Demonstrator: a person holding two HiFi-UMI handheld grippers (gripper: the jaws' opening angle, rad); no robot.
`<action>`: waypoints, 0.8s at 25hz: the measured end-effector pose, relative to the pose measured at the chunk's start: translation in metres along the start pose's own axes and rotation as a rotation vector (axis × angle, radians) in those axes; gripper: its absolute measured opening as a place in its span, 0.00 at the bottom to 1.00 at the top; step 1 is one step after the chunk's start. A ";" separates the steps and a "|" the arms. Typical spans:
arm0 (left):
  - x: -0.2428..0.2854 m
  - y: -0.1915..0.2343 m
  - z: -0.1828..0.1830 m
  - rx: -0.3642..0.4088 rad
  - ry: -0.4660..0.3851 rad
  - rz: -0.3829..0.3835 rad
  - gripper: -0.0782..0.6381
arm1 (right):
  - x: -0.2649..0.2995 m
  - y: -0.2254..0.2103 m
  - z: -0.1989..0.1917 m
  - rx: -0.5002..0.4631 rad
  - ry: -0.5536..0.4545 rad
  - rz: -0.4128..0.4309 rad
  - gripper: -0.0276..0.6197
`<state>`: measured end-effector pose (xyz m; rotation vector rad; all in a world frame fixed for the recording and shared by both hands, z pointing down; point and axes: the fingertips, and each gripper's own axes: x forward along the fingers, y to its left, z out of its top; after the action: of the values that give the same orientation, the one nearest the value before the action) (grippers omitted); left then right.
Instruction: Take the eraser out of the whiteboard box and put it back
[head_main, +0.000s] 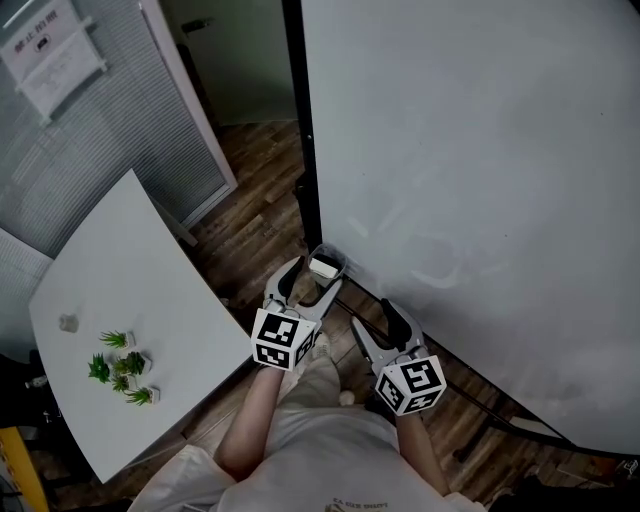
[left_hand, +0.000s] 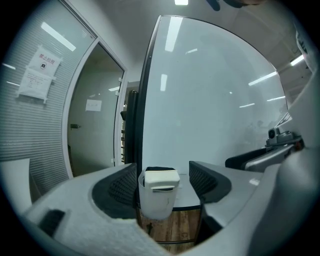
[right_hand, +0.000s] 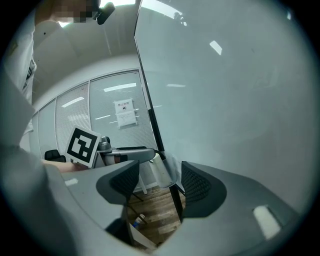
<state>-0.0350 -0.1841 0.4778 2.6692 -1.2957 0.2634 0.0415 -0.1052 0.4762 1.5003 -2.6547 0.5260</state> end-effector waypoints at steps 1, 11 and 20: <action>0.002 0.000 -0.001 0.001 0.003 -0.003 0.55 | 0.001 -0.001 0.000 0.000 0.003 -0.003 0.46; 0.017 0.002 -0.007 0.001 0.006 -0.008 0.54 | 0.010 -0.009 -0.005 0.004 0.030 -0.009 0.45; 0.025 0.001 -0.005 0.031 -0.008 0.001 0.52 | 0.013 -0.015 -0.007 0.010 0.043 -0.010 0.45</action>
<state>-0.0209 -0.2023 0.4884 2.6976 -1.3062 0.2751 0.0466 -0.1207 0.4893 1.4869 -2.6146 0.5657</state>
